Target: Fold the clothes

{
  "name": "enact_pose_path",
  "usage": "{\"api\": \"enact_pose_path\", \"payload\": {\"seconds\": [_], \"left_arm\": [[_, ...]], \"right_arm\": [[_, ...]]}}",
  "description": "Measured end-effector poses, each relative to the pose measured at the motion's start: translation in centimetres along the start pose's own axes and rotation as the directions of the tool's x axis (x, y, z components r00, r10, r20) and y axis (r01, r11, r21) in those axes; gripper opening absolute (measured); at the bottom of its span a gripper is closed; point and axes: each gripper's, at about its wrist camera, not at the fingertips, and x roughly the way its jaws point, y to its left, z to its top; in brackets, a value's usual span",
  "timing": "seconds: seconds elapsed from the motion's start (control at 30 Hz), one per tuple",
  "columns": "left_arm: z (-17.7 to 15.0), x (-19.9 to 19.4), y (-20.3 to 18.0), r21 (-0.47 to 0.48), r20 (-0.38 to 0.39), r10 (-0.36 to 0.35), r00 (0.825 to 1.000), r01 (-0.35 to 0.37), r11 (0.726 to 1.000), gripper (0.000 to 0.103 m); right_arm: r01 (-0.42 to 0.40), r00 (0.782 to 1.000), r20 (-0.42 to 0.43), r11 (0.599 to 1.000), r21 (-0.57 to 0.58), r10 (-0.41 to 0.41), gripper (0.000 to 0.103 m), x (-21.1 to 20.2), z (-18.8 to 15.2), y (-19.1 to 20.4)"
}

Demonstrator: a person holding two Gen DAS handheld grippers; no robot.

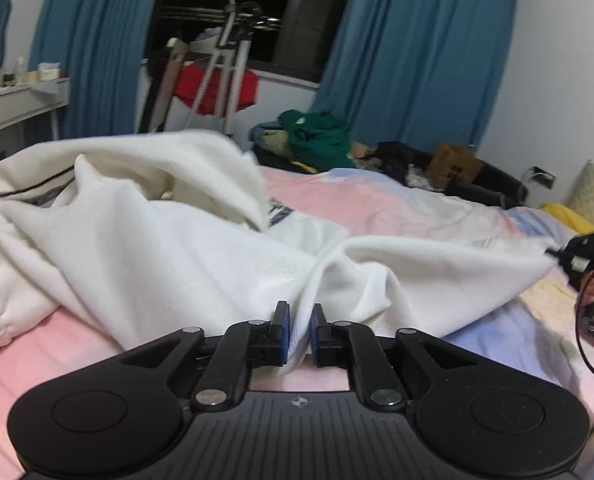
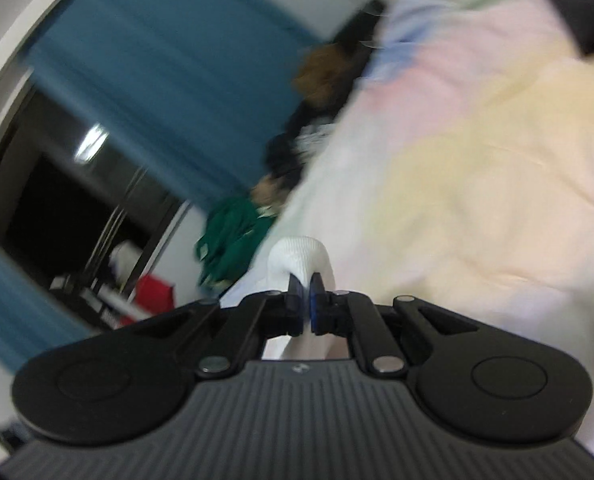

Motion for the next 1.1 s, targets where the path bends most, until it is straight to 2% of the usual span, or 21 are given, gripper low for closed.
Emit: {"api": "enact_pose_path", "payload": {"seconds": [0.1, 0.23, 0.4, 0.47, 0.53, 0.6, 0.67, 0.73, 0.8, 0.93, 1.0, 1.1], "left_arm": [[-0.1, -0.1, 0.0, -0.009, -0.016, -0.013, 1.0, 0.012, 1.0, 0.014], [-0.2, -0.8, 0.6, -0.036, -0.023, -0.016, 1.0, 0.016, 0.999, 0.017], [-0.2, -2.6, 2.2, -0.126, -0.028, -0.05, 0.998, 0.046, 0.991, 0.024], [-0.2, -3.5, 2.7, -0.162, -0.029, -0.063, 0.998, 0.057, 0.985, 0.03], [0.0, -4.3, 3.3, -0.2, -0.035, -0.073, 0.997, 0.064, 0.978, 0.037], [0.2, -5.3, 4.3, -0.257, -0.026, -0.09, 0.996, 0.08, 0.963, 0.045], [0.2, -6.3, 5.9, -0.343, -0.006, -0.105, 0.995, 0.096, 0.934, 0.058], [-0.1, -7.1, 8.0, -0.451, 0.01, -0.098, 0.995, 0.092, 0.888, 0.068], [-0.4, -7.7, 10.0, -0.555, 0.018, -0.088, 0.996, 0.083, 0.828, 0.072], [-2.8, -7.4, 14.5, -0.768, -0.008, -0.063, 0.998, 0.034, 0.639, 0.076], [-4.0, -6.8, 16.2, -0.836, -0.005, -0.049, 0.999, 0.022, 0.548, 0.076], [-5.1, -5.6, 18.2, -0.903, 0.011, -0.021, 1.0, 0.019, 0.429, 0.079]], "right_arm": [[0.131, 0.988, -0.092, 0.985, 0.115, -0.121, 0.006, 0.7, -0.3, -3.1], [0.283, 0.947, -0.207, 0.944, 0.172, -0.246, 0.008, 1.4, -1.8, -5.8], [0.307, 0.944, -0.181, 0.937, 0.169, -0.277, 0.009, 0.1, -2.3, -3.9], [0.344, 0.934, -0.16, 0.928, 0.147, -0.321, 0.012, -0.4, -3.1, -3.0], [0.375, 0.923, -0.14, 0.92, 0.116, -0.358, 0.025, -0.9, -4.0, -2.2], [0.376, 0.922, -0.137, 0.921, 0.103, -0.361, 0.052, -1.0, -4.4, -1.7], [0.361, 0.928, -0.144, 0.925, 0.115, -0.344, 0.061, -1.4, -4.2, -1.9], [0.343, 0.934, -0.153, 0.93, 0.132, -0.322, 0.061, -2.2, -3.8, -2.1], [0.326, 0.938, -0.177, 0.931, 0.162, -0.297, 0.061, -2.6, -3.6, -2.6], [0.319, 0.937, -0.226, 0.918, 0.237, -0.268, 0.061, -3.0, -4.1, -3.3], [0.33, 0.93, -0.252, 0.91, 0.25, -0.268, 0.061, -3.1, -4.5, -3.6], [0.331, 0.926, -0.275, 0.908, 0.255, -0.26, 0.061, -3.0, -5.0, -3.7]]}}
